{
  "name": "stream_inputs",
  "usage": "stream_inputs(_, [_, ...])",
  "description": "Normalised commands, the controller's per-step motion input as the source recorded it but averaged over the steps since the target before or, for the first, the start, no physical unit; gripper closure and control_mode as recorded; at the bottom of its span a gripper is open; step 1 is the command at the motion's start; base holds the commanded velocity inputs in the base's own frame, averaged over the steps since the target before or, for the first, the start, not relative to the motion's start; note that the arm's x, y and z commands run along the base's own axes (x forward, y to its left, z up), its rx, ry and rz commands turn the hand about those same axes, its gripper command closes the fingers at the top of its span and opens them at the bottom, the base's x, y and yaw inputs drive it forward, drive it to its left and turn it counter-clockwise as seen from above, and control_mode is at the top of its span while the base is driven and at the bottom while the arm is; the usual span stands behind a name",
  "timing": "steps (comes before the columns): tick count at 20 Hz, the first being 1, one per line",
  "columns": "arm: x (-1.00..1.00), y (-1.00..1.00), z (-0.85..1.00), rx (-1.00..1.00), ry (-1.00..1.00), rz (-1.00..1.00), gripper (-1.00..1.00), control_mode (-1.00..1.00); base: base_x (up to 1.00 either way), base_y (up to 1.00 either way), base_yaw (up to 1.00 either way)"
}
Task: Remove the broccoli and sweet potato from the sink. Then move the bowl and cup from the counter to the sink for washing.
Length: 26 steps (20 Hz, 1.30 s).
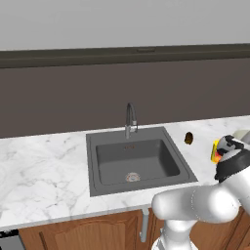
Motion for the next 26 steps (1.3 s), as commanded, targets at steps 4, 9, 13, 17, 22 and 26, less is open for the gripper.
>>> stream_inputs(4, [-0.12,0.0,-0.11,-0.02,0.0,0.0,-1.0,-1.0,0.0,0.0,0.0])
stream_inputs(9, [-0.09,0.0,-0.04,-0.02,0.0,0.0,-1.0,-1.0,0.0,0.0,0.0])
stream_inputs(13, [-0.11,0.0,0.0,0.0,0.0,0.0,-1.0,-1.0,0.0,0.0,0.0])
stream_inputs(17, [-0.1,0.0,0.05,0.0,-0.01,0.0,-1.0,-1.0,0.0,0.0,0.0])
stream_inputs(22, [-0.14,0.01,0.08,0.0,0.0,0.0,-1.0,-1.0,0.0,0.0,0.0])
stream_inputs(26, [-0.11,0.06,0.18,0.0,0.0,0.0,-1.0,-1.0,0.0,0.0,0.0])
